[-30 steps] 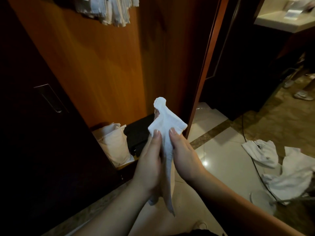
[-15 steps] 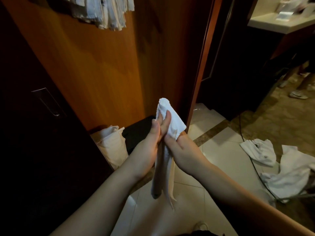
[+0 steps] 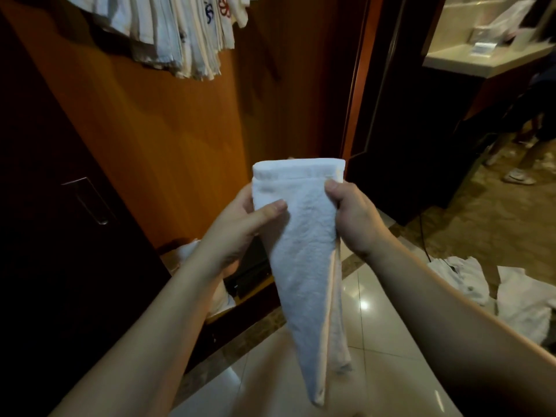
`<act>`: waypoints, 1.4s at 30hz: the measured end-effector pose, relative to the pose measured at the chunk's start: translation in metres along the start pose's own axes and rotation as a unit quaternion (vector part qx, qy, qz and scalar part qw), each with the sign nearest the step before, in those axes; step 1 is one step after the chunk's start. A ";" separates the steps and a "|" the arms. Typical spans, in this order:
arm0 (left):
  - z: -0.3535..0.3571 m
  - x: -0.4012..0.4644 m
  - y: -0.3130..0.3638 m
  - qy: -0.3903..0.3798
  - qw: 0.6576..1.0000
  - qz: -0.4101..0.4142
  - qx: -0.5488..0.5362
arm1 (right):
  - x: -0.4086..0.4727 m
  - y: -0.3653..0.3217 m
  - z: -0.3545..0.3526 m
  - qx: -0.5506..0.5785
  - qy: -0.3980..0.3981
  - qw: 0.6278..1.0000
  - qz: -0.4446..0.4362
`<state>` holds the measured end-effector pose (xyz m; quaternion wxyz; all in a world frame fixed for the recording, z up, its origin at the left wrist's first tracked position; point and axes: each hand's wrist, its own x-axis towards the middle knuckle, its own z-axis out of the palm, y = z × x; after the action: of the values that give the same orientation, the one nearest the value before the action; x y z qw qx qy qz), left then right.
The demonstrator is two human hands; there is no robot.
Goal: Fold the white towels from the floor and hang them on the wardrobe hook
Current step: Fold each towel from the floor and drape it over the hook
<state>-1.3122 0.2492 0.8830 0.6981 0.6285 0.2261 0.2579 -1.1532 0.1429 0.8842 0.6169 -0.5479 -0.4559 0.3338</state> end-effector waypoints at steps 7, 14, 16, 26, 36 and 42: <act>0.025 -0.003 0.016 -0.008 0.997 0.030 -0.073 | 0.034 -0.020 -0.009 0.103 -0.056 0.993 -0.023; 0.019 0.009 0.038 0.075 0.992 0.020 -0.102 | 0.045 0.002 -0.021 0.163 -0.078 0.984 -0.005; 0.013 0.016 0.050 0.098 0.985 -0.004 -0.140 | 0.044 0.022 -0.024 0.154 -0.088 0.983 0.040; -0.015 0.037 0.118 0.164 0.980 0.030 -0.111 | 0.049 0.056 0.017 -0.048 -0.087 0.990 0.103; -0.021 0.040 0.169 0.115 0.982 0.123 -0.081 | 0.067 0.024 0.044 -0.008 0.010 0.999 -0.036; -0.030 0.042 0.199 0.068 0.985 0.152 -0.052 | 0.070 -0.010 0.032 0.027 -0.004 0.998 -0.055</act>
<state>-1.3147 0.3147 1.0779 0.6657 0.5993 0.1609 0.4144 -1.1582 0.2166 0.9075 0.6472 -0.5032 -0.4790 0.3139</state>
